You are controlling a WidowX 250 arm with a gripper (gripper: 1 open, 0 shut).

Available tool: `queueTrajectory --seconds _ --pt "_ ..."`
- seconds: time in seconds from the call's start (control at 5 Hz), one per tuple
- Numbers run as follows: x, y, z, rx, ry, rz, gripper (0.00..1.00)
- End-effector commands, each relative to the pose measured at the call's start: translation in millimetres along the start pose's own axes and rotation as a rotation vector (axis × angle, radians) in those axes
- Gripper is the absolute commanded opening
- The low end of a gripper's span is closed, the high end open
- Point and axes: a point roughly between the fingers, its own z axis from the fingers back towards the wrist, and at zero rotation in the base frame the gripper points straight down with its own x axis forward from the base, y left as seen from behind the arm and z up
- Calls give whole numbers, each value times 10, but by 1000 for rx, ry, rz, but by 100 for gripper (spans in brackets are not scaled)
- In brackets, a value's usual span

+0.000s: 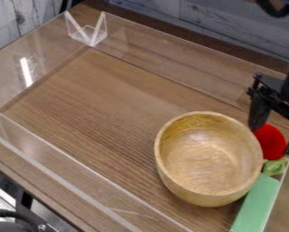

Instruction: Move the red object to the left side of the table

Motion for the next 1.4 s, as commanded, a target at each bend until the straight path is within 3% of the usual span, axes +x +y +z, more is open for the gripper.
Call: queueTrajectory --seconds 0.0,0.2,0.6,1.2 --pt "180 10 121 16 -44 -21 100" --pt "269 53 83 34 -25 -24 100" --pt "226 136 16 64 21 -54 100" --pt "315 200 -147 93 48 -62 100"
